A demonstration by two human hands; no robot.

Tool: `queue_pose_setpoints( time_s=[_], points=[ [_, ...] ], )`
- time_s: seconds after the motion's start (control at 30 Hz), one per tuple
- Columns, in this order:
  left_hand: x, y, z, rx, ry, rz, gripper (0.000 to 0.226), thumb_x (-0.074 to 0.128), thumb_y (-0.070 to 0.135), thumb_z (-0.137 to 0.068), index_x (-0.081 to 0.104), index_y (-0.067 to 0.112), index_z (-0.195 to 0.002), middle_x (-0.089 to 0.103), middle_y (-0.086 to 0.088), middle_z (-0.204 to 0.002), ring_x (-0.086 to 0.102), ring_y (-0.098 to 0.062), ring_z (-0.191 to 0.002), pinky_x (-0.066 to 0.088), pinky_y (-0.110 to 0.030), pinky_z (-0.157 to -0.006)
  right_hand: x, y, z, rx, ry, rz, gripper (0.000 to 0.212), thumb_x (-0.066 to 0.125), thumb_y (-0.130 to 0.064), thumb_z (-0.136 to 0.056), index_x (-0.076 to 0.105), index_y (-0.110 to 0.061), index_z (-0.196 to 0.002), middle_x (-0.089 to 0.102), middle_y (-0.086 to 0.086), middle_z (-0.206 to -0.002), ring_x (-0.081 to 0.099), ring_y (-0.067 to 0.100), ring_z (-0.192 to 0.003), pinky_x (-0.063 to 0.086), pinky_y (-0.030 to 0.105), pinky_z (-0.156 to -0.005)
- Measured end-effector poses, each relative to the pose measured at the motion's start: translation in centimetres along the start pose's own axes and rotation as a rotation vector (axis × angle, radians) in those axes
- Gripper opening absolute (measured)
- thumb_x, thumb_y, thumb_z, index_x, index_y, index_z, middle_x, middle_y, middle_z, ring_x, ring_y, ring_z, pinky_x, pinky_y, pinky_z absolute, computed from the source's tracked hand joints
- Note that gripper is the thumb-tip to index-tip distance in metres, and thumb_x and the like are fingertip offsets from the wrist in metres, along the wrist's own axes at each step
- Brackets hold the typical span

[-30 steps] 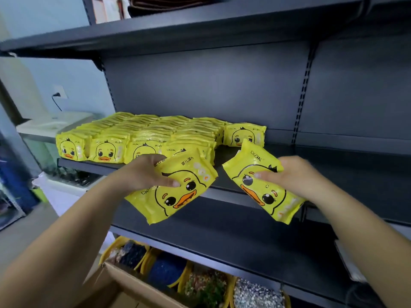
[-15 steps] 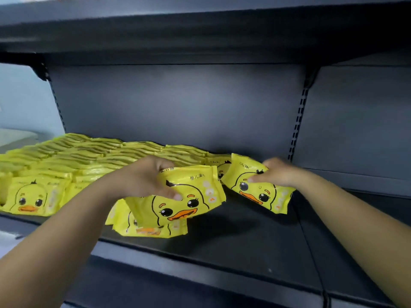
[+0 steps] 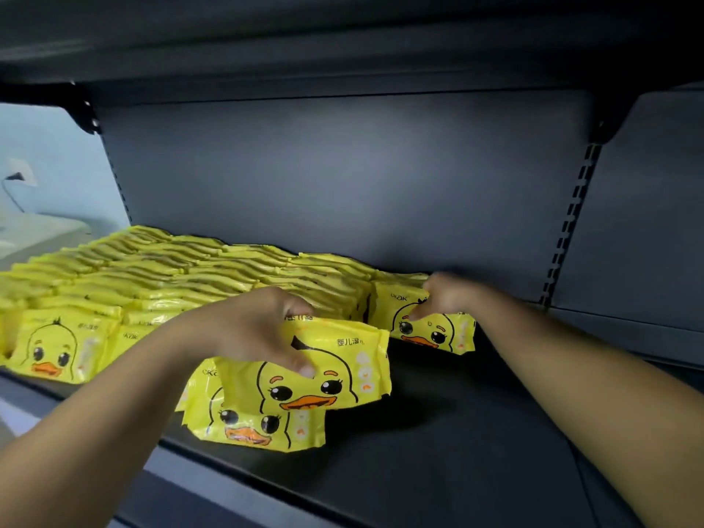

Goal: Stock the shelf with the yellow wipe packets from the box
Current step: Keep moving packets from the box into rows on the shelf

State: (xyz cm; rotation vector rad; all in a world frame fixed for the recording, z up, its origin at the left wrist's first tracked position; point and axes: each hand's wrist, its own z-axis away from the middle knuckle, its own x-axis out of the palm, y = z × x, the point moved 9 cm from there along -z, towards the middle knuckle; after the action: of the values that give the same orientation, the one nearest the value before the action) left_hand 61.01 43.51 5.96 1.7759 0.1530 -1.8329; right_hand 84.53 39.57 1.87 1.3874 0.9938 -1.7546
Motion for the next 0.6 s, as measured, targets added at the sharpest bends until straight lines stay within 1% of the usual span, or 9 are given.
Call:
queue_pose_setpoints(
  time_s=[0.1, 0.13, 0.2, 0.3, 0.33, 0.4, 0.47, 0.53, 0.6],
  points=[
    [0.8, 1.1, 1.0, 0.025, -0.035, 0.017, 0.044, 0.078, 0.037, -0.068, 0.059, 0.031, -0.107, 0.062, 0.011, -0.104, 0.057, -0.006, -0.091, 0.041, -0.012, -0.071, 0.8, -1.1, -0.6, -0.046, -0.029, 0.033, 0.042, 0.066, -0.046, -0.079, 0.044, -0.011, -0.068, 0.041, -0.001, -0.068, 0.043, 0.015, -0.066, 0.027, 0.023, -0.049],
    [1.2, 1.5, 1.2, 0.036, -0.043, 0.051, 0.040, 0.079, 0.035, -0.068, 0.061, 0.028, -0.103, 0.064, 0.011, -0.101, 0.059, -0.005, -0.087, 0.043, -0.012, -0.070, 1.0, -1.4, -0.7, -0.054, -0.034, 0.034, 0.040, 0.066, -0.045, -0.080, 0.050, -0.009, -0.075, 0.042, -0.002, -0.070, 0.043, 0.015, -0.068, 0.028, 0.024, -0.050],
    [1.8, 2.3, 1.7, 0.058, -0.048, 0.128, 0.035, 0.080, 0.031, -0.067, 0.065, 0.024, -0.098, 0.068, 0.009, -0.095, 0.061, -0.003, -0.083, 0.047, -0.017, -0.071, 1.4, -1.7, -1.1, -0.077, -0.033, 0.040, 0.047, 0.065, -0.044, -0.081, 0.058, -0.003, -0.103, 0.053, 0.004, -0.084, 0.047, 0.018, -0.080, 0.034, 0.025, -0.061],
    [2.6, 2.7, 1.8, 0.053, -0.052, 0.130, 0.037, 0.080, 0.032, -0.067, 0.064, 0.025, -0.101, 0.068, 0.008, -0.098, 0.060, -0.003, -0.088, 0.046, -0.019, -0.076, 1.4, -1.8, -1.4, -0.095, 0.017, 0.047, 0.059, 0.064, -0.047, -0.080, 0.055, -0.004, -0.120, 0.059, 0.010, -0.110, 0.055, 0.023, -0.097, 0.043, 0.028, -0.077],
    [2.8, 3.0, 1.7, 0.059, -0.061, 0.132, 0.033, 0.080, 0.032, -0.068, 0.064, 0.030, -0.096, 0.068, 0.009, -0.096, 0.060, -0.002, -0.086, 0.046, -0.018, -0.075, 1.3, -1.7, -1.3, -0.100, 0.046, 0.067, 0.060, 0.063, -0.050, -0.080, 0.055, -0.006, -0.120, 0.059, 0.009, -0.115, 0.055, 0.024, -0.101, 0.045, 0.030, -0.080],
    [3.2, 3.6, 1.6, 0.073, -0.079, 0.120, 0.026, 0.079, 0.033, -0.068, 0.061, 0.036, -0.085, 0.068, 0.010, -0.089, 0.060, -0.002, -0.081, 0.045, -0.016, -0.068, 1.0, -1.4, -1.0, -0.098, 0.118, 0.134, 0.058, 0.060, -0.057, -0.079, 0.056, -0.011, -0.115, 0.059, 0.007, -0.115, 0.056, 0.024, -0.102, 0.045, 0.029, -0.074],
    [3.2, 3.9, 1.4, 0.077, -0.077, 0.105, 0.025, 0.079, 0.033, -0.068, 0.059, 0.036, -0.084, 0.068, 0.011, -0.088, 0.059, -0.002, -0.080, 0.044, -0.015, -0.067, 0.6, -1.0, -0.6, -0.089, 0.194, 0.150, 0.059, 0.057, -0.061, -0.078, 0.056, -0.016, -0.117, 0.059, 0.003, -0.116, 0.055, 0.024, -0.104, 0.045, 0.028, -0.073],
    [3.3, 4.5, 1.1, 0.090, -0.079, 0.105, 0.027, 0.079, 0.033, -0.069, 0.059, 0.036, -0.086, 0.067, 0.014, -0.087, 0.059, -0.001, -0.081, 0.044, -0.015, -0.067, 0.0, -0.4, 0.2, -0.072, 0.248, 0.103, 0.059, 0.057, -0.060, -0.079, 0.054, -0.019, -0.121, 0.058, 0.004, -0.121, 0.054, 0.023, -0.108, 0.048, 0.030, -0.080],
    [3.6, 5.2, 0.7, 0.102, -0.097, 0.109, 0.027, 0.079, 0.032, -0.069, 0.059, 0.035, -0.086, 0.067, 0.014, -0.088, 0.059, 0.000, -0.080, 0.045, -0.016, -0.069, -1.1, 0.1, 1.7, -0.069, 0.318, -0.035, 0.056, 0.058, -0.055, -0.081, 0.053, -0.019, -0.124, 0.056, 0.005, -0.127, 0.053, 0.023, -0.113, 0.045, 0.031, -0.087]
  ],
)
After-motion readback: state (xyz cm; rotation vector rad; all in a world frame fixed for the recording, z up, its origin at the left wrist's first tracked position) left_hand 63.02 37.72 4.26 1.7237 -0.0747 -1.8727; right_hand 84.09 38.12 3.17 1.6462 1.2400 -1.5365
